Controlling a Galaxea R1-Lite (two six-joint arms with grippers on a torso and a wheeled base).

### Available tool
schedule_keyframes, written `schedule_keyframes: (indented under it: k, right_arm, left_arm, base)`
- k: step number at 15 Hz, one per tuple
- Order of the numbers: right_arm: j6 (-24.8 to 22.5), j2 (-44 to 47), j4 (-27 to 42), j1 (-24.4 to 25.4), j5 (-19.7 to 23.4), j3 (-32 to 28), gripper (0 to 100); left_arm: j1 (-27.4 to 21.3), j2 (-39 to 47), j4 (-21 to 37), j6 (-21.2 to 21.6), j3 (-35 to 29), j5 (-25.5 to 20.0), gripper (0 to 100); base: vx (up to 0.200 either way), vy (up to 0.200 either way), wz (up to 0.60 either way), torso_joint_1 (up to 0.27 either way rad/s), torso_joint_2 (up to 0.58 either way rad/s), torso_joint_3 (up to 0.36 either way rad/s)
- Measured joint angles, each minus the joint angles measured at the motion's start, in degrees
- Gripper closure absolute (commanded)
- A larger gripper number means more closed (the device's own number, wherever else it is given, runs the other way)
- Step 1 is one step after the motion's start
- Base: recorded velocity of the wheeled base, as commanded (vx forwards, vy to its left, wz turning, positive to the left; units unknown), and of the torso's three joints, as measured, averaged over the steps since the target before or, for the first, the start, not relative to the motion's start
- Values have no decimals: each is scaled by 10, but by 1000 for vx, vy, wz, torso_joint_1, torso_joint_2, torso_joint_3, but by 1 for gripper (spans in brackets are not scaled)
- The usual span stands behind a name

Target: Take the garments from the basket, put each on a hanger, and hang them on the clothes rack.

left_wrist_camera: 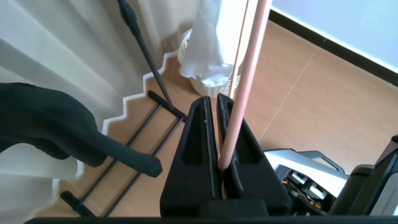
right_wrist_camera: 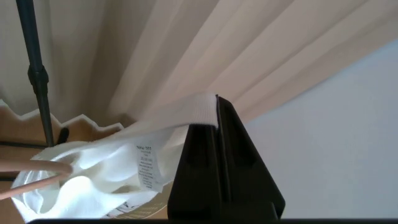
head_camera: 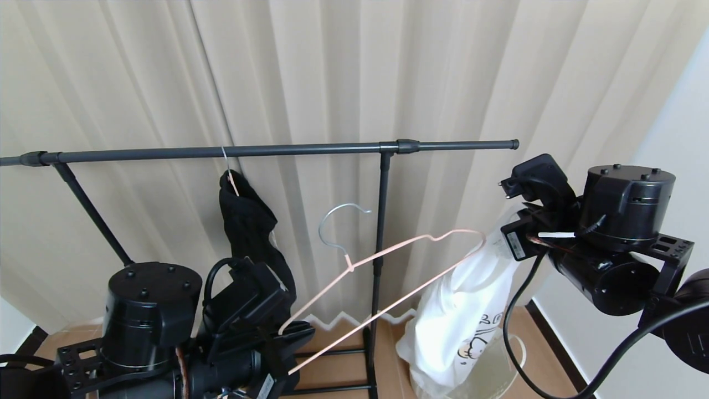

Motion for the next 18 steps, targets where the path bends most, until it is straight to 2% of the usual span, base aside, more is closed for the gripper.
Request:
schedule_keyframes:
  k: [3,7,10,13,18]
  right_arm:
    - [2,8,-10,13,0,1,100]
    - [3,10,-10,24,0,3,100]
    - [4,9,-10,34,-6,5,100]
    - [8,9,-10,55,-9,7,100]
    - [21,10,-11,103,-30,12,100]
  left_arm:
    - [-16,27,0,-26,-26,2,100]
    - [-30,62,-1,-31,-55,8,100]
    - [-33,87,-1,-56,-79,46,100]
    - [-42,99,-1,-78,-98,53,100]
    - [-46,106,0,-80,-103,66,100]
  base:
    - [0,0,0,0,0,0]
    - [0,0,0,0,0,0]
    - [0,0,0,0,0,0]
    - [0,0,0,0,0,0]
    - [0,0,0,0,0,0]
